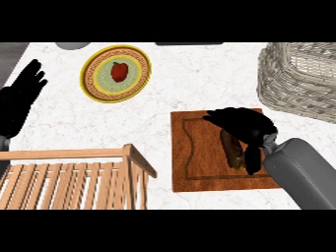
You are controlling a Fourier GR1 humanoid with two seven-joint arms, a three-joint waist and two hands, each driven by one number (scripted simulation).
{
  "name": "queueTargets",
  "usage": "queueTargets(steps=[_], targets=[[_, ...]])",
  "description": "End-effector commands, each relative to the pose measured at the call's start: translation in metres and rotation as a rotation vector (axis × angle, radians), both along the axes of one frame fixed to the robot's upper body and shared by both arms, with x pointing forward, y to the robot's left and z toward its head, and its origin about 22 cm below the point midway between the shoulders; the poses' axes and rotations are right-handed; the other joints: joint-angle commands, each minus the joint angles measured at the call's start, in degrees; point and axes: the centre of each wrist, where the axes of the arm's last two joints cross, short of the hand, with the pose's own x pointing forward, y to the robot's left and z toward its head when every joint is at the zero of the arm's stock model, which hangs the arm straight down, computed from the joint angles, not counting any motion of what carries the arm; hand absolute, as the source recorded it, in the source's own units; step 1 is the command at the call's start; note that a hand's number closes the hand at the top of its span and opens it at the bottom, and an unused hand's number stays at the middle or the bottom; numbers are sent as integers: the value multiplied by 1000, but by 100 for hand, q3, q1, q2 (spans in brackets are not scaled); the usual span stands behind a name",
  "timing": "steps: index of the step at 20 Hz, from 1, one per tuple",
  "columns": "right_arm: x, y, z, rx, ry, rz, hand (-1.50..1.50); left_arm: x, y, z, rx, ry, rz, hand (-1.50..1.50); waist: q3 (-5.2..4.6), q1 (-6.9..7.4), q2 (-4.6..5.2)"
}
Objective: Pick the sweet potato from the cutting board and place it in the basket
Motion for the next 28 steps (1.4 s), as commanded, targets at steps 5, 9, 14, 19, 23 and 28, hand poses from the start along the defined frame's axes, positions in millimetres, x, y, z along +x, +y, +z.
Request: queueTargets(steps=[5, 9, 14, 19, 23, 28], targets=[[-13, -1, -16, -73, -26, 11, -150, -15, -2, -45, -52, 67, 20, 0, -156, -4, 54], [-1, 6, -18, -98, -50, 2, -150, -13, 0, -30, -41, 80, 13, 0, -153, 59, 55], [-13, -5, -50, -155, -46, 41, 150, -20, -17, -30, -40, 67, 7, 0, -149, 106, 46], [-18, -4, -59, -225, -60, 106, 150, -12, -39, -31, -51, 68, 8, 0, -149, 47, 50], [-19, -1, -64, -191, -63, 117, 150, -12, -23, -31, -45, 57, 29, 0, -152, 44, 51], [-27, -10, -65, -222, -50, 150, 150, -20, 1, -34, -34, 77, 34, 0, -155, 20, 34]])
